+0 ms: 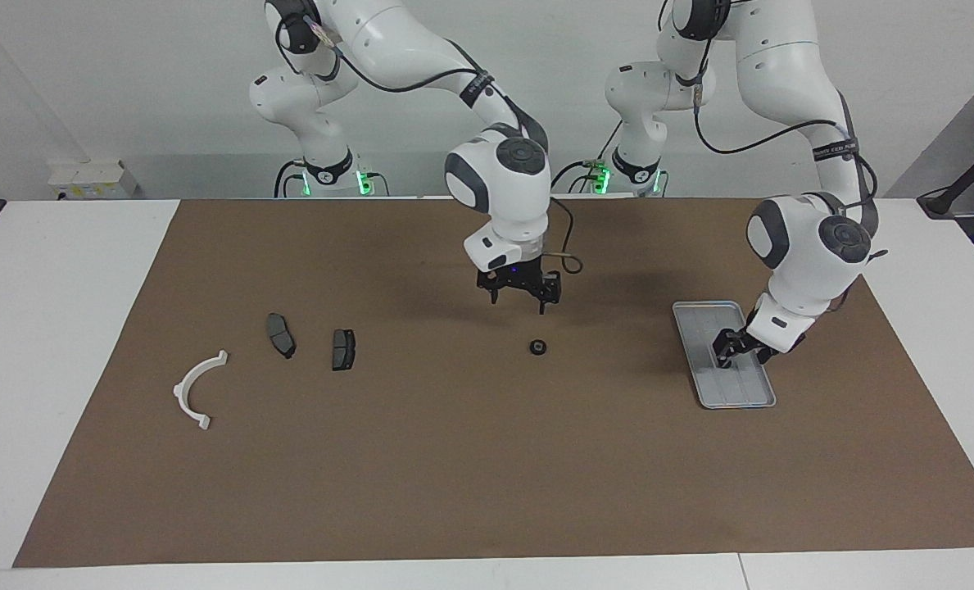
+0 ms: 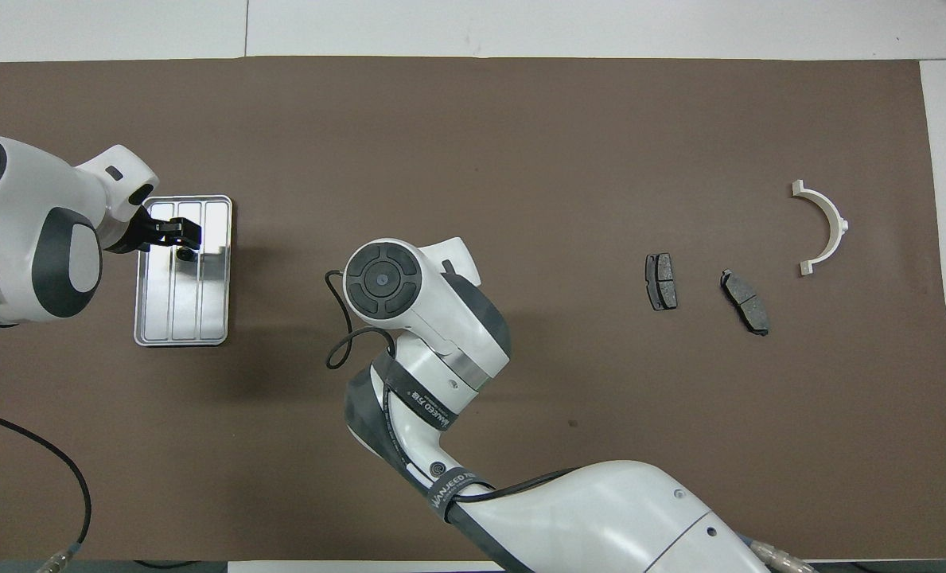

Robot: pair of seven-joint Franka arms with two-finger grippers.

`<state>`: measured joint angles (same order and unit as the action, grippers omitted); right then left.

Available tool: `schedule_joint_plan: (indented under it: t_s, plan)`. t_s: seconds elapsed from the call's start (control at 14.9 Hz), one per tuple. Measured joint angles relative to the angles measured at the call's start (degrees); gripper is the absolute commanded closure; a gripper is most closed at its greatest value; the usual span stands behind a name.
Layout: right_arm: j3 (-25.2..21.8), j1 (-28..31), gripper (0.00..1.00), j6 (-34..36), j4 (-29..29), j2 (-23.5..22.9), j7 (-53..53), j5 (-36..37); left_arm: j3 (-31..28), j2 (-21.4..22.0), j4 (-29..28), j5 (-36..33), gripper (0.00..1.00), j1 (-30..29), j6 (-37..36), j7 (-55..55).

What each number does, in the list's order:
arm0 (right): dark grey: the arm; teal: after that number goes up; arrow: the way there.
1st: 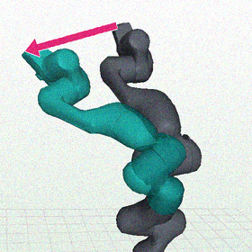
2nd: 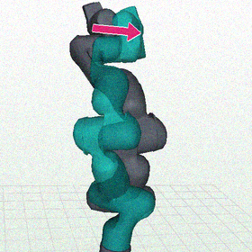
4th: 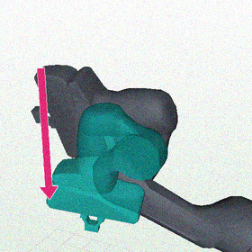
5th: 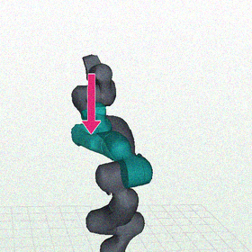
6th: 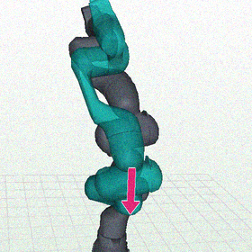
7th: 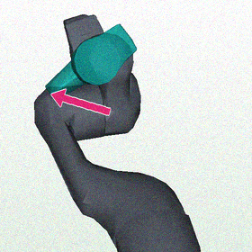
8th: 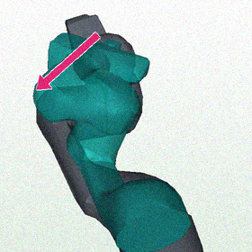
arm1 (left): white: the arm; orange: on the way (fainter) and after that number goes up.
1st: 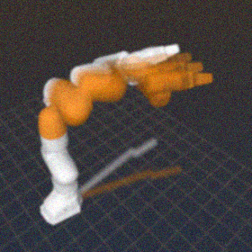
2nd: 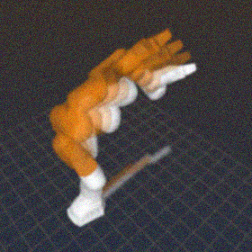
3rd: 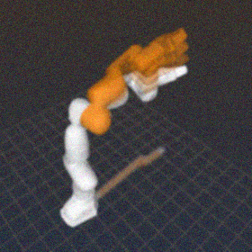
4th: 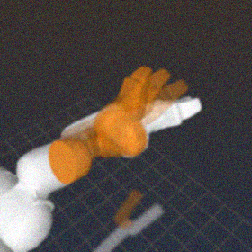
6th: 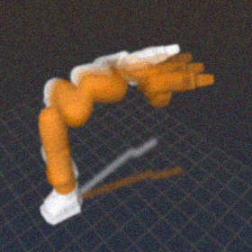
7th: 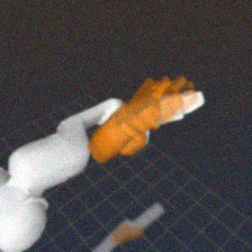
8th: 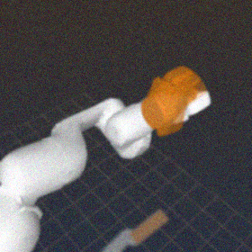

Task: Place bearing gear from tray to pile

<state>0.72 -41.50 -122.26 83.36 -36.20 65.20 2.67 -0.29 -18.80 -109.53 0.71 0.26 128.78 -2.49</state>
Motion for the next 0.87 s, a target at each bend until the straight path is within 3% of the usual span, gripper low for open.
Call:
schedule_joint_plan:
  t_s: [0.4, 0.74, 0.87]
  plan:
    - [-0.03, -2.08, 0.04, 0.45, -0.97, -1.74, 0.37, 0.5, 0.32, 0.01, -2.76, 0.06, 0.18, 0.05, 2.27, -0.06]
    - [-0.68, 0.45, 0.04, -0.79, -1.0, -2.52, 3.31, 0.67, 0.33, 0.04, -5.17, 0.06, 0.2, 0.05, 4.52, -0.11]
    - [-0.66, 1.18, 0.04, -1.44, -1.01, -2.71, 5.12, 0.67, 0.33, 0.13, -5.29, 0.06, 0.49, 0.05, 4.56, -0.34]
